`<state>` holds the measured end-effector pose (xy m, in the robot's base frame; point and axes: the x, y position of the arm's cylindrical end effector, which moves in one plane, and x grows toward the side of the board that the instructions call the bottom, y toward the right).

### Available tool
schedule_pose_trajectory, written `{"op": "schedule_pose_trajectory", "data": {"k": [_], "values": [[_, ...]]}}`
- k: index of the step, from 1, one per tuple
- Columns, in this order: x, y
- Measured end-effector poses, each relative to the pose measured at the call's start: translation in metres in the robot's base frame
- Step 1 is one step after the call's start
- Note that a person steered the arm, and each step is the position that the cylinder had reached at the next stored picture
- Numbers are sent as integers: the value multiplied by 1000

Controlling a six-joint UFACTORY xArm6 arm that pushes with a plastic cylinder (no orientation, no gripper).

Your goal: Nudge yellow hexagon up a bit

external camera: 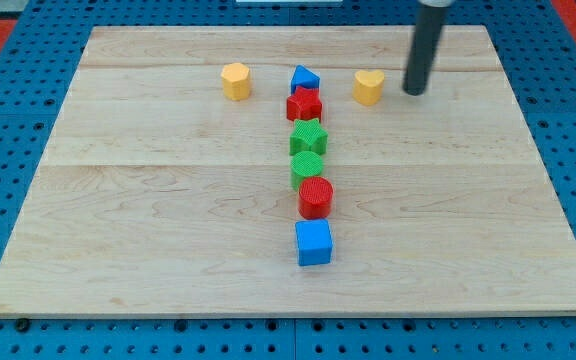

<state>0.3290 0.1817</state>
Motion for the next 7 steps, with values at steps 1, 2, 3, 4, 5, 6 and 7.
{"op": "schedule_pose_trajectory", "data": {"k": [1, 2, 3, 4, 5, 6, 7], "values": [[2, 6], [-61, 6], [-123, -9], [-134, -71], [-125, -156], [-112, -250], [-88, -325]]}}
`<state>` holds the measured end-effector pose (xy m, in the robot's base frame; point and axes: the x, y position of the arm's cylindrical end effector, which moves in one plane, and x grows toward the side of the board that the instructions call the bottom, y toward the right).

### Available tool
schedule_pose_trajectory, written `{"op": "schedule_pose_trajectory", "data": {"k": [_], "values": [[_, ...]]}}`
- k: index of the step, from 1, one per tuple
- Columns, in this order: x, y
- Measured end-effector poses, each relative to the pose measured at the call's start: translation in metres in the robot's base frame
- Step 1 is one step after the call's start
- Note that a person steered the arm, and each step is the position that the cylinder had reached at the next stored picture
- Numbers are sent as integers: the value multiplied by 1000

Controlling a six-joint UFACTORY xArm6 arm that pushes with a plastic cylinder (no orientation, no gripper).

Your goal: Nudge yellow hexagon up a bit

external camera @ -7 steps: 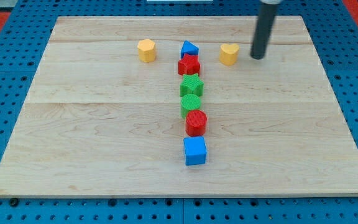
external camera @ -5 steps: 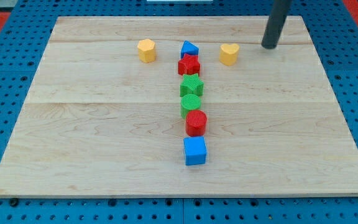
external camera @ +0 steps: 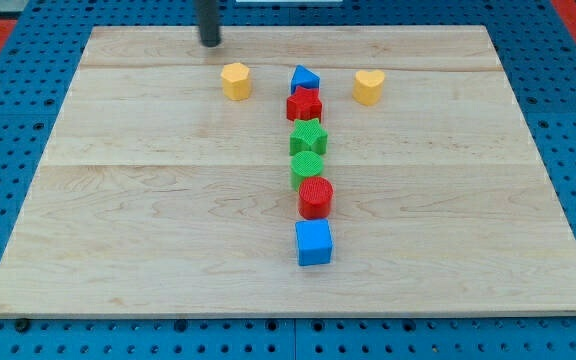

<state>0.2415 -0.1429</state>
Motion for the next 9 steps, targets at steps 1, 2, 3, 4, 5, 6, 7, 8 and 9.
{"op": "schedule_pose_trajectory", "data": {"k": [1, 2, 3, 4, 5, 6, 7, 8, 9], "values": [[46, -41], [111, -37], [115, -7], [116, 25], [116, 54], [116, 68], [116, 89], [108, 88], [104, 88]]}}
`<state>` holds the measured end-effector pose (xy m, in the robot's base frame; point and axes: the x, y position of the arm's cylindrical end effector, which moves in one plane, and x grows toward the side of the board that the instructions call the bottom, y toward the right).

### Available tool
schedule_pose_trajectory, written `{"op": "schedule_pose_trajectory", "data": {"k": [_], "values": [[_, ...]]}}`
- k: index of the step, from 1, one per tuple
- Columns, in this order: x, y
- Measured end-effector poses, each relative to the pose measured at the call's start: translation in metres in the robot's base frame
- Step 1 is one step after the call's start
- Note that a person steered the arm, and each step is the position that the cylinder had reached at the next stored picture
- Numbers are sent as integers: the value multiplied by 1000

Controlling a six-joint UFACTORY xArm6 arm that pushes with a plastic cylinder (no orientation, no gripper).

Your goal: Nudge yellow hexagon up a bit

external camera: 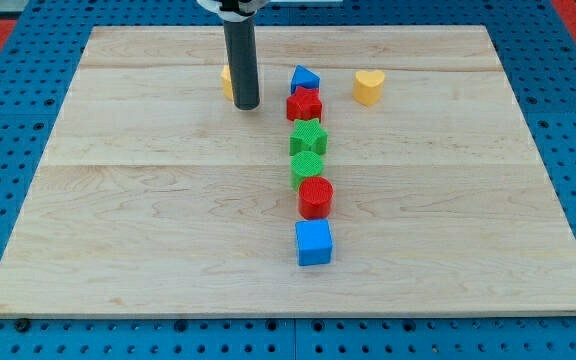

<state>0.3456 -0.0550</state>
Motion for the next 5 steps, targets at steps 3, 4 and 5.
{"op": "schedule_pose_trajectory", "data": {"k": [3, 4, 5], "values": [[-2, -20], [-11, -20], [-5, -20]]}}
